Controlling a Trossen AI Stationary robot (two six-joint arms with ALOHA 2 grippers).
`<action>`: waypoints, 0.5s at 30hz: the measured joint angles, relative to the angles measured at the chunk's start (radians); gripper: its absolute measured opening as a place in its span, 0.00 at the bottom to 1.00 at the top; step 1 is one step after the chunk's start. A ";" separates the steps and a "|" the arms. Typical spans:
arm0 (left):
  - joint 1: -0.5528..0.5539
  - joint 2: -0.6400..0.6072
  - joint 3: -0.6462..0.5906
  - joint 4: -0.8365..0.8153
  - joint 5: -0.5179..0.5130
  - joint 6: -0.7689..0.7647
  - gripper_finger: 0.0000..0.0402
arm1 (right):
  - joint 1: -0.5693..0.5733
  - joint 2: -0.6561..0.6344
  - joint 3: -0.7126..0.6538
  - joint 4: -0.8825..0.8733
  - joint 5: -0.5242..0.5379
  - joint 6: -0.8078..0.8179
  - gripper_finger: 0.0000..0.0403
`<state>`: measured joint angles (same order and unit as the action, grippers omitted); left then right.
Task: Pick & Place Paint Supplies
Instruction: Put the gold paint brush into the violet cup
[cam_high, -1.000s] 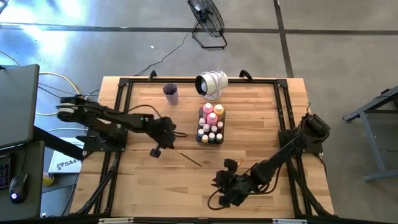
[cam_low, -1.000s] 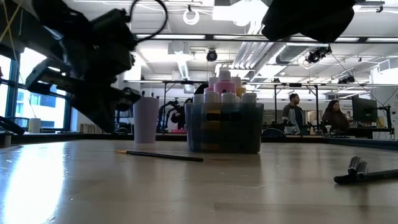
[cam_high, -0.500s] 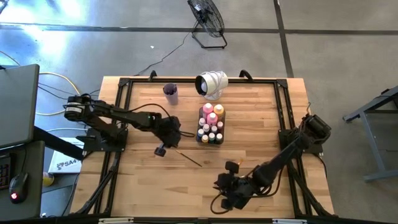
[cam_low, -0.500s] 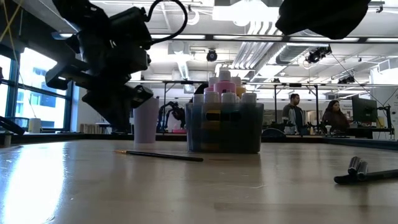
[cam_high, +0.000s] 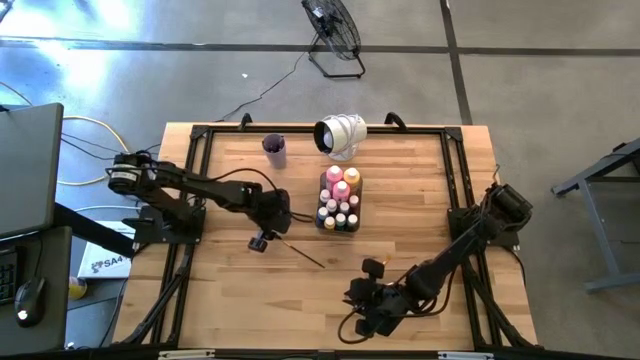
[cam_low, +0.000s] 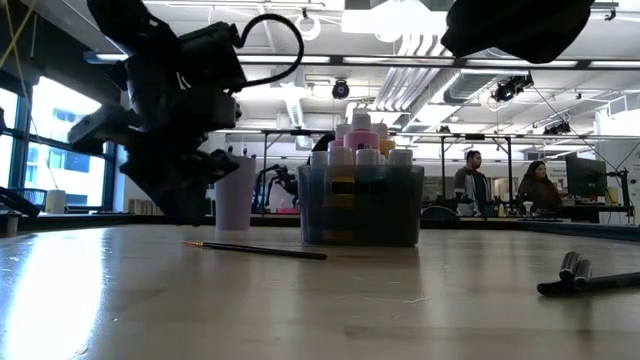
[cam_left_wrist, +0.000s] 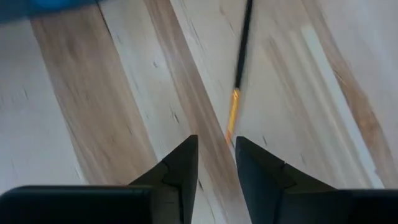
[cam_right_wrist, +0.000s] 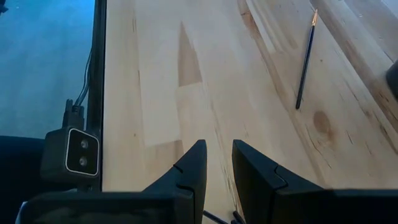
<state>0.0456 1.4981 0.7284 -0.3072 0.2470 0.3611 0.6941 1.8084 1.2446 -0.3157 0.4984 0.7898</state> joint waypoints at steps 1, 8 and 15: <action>-0.001 0.011 0.001 0.012 -0.004 -0.001 0.26 | 0.000 0.000 0.000 0.000 0.000 0.000 0.17; -0.001 0.060 0.000 0.022 -0.007 -0.075 0.26 | 0.000 0.000 0.000 -0.002 0.000 0.000 0.17; -0.067 0.068 0.001 0.032 -0.065 -0.082 0.26 | -0.002 0.000 0.000 -0.002 0.006 0.000 0.17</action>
<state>-0.0217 1.5661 0.7296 -0.2754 0.1822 0.2790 0.6922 1.8084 1.2446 -0.3180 0.5044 0.7898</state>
